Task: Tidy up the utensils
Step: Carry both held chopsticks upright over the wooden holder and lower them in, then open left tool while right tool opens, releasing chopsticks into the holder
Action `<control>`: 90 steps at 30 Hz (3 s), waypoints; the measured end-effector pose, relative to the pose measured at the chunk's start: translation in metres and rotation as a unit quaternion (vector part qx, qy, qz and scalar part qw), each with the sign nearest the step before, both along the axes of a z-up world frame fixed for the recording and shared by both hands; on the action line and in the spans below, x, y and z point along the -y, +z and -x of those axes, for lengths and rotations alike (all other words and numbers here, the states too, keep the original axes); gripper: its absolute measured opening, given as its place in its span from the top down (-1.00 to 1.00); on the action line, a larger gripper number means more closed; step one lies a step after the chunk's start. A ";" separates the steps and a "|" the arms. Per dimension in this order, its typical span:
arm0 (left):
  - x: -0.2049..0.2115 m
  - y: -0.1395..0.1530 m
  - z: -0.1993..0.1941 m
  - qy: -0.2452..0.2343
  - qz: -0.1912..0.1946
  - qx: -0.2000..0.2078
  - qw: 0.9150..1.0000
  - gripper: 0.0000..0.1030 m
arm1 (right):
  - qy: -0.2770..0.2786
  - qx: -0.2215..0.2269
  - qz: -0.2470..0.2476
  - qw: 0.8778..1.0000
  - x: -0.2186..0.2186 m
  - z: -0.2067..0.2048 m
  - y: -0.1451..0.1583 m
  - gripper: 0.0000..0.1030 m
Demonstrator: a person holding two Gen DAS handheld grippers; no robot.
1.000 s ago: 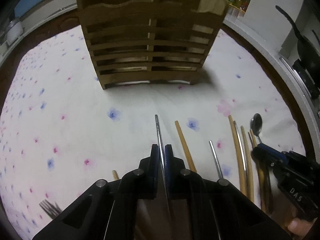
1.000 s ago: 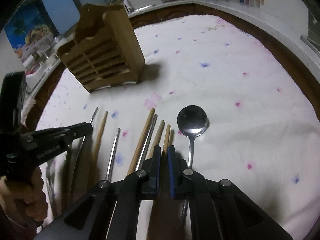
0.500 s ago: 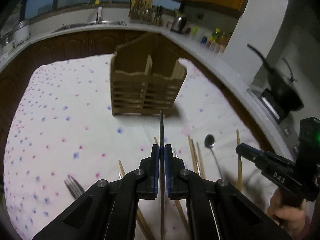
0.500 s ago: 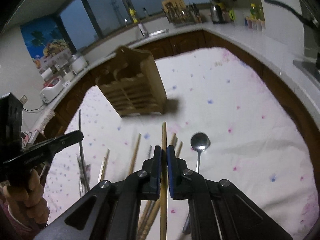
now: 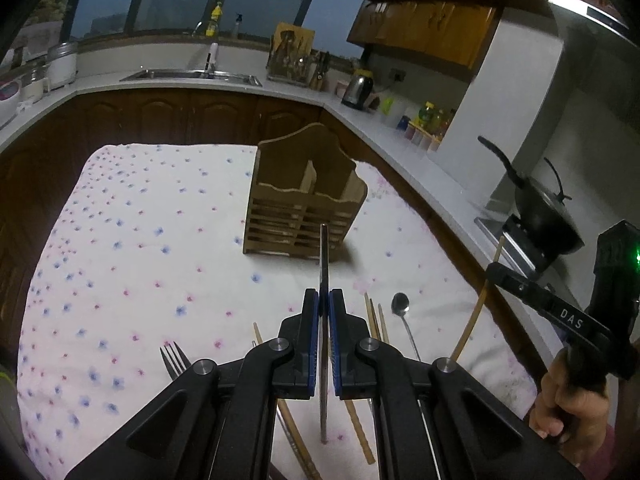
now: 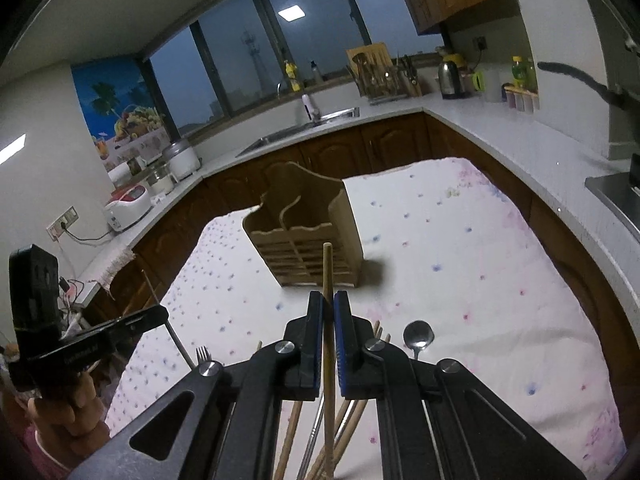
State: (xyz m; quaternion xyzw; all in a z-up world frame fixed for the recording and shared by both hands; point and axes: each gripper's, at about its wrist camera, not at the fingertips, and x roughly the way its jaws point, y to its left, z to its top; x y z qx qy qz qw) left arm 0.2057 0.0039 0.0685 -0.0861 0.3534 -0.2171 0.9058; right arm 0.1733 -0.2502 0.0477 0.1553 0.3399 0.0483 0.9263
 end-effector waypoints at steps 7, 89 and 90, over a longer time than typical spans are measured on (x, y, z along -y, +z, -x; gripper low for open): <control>-0.007 0.010 0.000 0.003 0.018 0.021 1.000 0.94 | -0.011 0.028 -0.004 1.000 0.005 -0.002 0.016 0.89; 0.008 -0.041 -0.157 0.149 0.044 0.117 0.981 -0.58 | -0.046 0.123 -0.091 0.987 0.034 -0.131 -0.001 -0.80; 0.005 -0.040 -0.146 0.150 0.039 0.112 0.982 -0.59 | -0.042 0.124 -0.090 0.987 0.033 -0.121 0.000 -0.81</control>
